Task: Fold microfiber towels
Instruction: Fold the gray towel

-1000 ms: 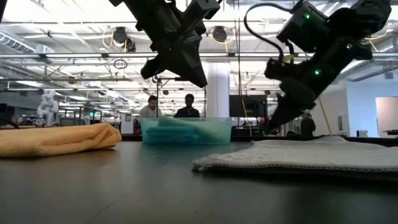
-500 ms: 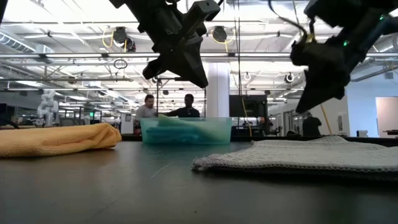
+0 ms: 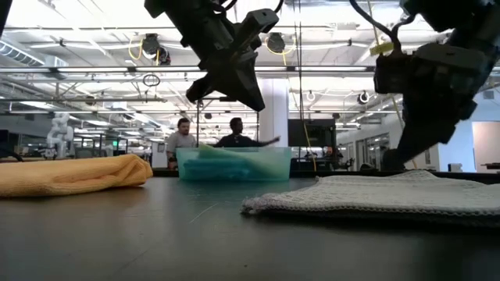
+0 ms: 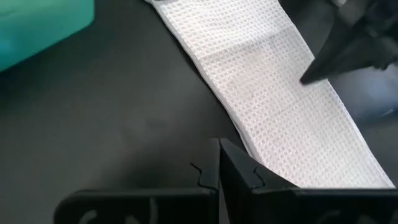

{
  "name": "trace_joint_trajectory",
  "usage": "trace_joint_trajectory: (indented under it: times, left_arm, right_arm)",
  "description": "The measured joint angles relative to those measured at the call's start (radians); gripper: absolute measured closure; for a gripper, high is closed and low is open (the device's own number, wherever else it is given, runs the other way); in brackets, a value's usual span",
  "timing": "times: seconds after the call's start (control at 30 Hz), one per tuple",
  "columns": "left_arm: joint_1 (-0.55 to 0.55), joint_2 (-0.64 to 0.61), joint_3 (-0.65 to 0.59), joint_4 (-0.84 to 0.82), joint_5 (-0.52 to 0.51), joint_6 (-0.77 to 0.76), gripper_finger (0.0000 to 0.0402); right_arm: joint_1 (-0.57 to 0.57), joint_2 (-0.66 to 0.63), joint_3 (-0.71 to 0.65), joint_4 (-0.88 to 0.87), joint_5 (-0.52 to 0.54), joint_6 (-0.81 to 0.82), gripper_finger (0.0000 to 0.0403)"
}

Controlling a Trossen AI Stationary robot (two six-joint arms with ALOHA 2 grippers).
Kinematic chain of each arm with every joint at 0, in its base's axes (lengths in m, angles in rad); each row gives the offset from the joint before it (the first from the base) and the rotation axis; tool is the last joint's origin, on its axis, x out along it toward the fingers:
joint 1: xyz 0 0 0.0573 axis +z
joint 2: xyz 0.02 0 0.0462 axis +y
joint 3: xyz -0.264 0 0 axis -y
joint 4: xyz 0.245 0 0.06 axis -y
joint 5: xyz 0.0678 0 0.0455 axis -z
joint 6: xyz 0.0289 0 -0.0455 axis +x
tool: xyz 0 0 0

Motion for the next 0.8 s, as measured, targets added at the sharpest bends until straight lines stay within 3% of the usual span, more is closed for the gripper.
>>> trace_joint_trajectory:
  times: [0.2,0.37,0.57,0.8]
  left_arm:
    - [0.003,0.0,0.0,0.014,0.019,0.006,0.0389]
    - [0.002,0.0,0.0,0.019,0.028,0.005,0.0387]
    - [-0.001,0.0,0.0,0.019,0.029,0.002,0.0395]
    - [-0.001,0.0,0.0,0.019,0.029,0.002,0.0385]
  right_arm:
    - [0.036,0.155,0.0,0.166,-0.09,0.011,0.0403]
    - [0.07,0.243,0.005,0.209,-0.099,0.043,0.0403]
    - [0.116,0.245,0.004,0.193,-0.125,0.035,0.0403]
    - [0.149,0.244,0.003,0.095,-0.255,-0.087,0.0403]
